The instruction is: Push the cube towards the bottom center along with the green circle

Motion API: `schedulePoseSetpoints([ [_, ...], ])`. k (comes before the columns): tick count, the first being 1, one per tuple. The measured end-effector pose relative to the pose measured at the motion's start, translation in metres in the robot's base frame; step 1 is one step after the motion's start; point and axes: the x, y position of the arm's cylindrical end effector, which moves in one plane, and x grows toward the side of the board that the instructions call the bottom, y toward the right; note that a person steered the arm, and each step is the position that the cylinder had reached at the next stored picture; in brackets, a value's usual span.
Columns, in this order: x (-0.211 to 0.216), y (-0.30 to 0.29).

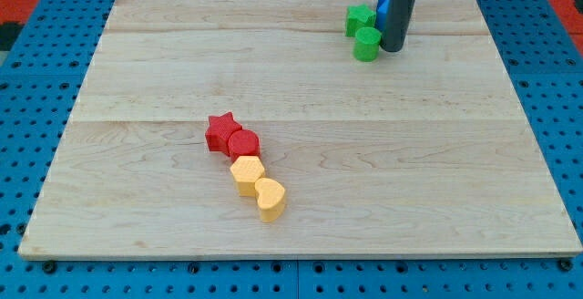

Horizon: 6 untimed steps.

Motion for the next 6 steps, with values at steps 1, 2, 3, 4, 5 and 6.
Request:
schedulePoseSetpoints([
  [1,-0.019,0.017],
  [2,-0.016,0.073],
  [3,-0.061,0.073],
  [4,-0.088,0.058],
  [5,-0.064,0.001],
  [6,-0.009,-0.047],
])
